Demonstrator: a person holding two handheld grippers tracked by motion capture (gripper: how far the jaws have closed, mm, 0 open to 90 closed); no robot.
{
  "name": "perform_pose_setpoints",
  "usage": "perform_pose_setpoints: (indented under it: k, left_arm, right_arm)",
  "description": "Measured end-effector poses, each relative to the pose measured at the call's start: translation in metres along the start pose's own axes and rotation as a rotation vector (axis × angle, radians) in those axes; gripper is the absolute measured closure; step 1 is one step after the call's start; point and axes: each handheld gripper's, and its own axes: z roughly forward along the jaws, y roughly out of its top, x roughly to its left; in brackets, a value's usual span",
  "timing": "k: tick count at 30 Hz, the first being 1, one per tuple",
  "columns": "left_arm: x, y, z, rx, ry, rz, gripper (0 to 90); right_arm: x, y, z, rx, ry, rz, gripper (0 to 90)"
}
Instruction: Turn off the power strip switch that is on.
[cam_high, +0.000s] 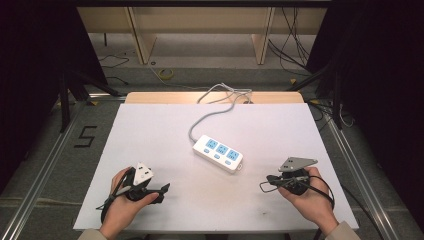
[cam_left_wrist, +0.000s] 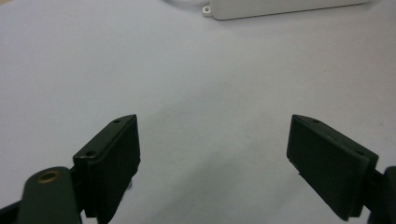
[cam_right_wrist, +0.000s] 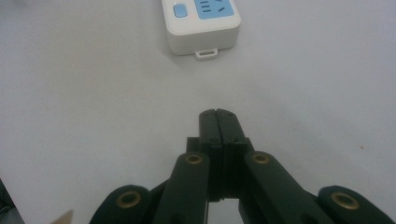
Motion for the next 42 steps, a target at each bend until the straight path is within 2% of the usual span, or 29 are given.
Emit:
perform_pose_setpoints:
  k: [42]
  left_arm:
    - [-0.001, 0.0, 0.0, 0.002, 0.001, 0.004, 17.3]
  right_arm:
    - [0.004, 0.022, 0.008, 0.013, 0.006, -0.016, 90.0]
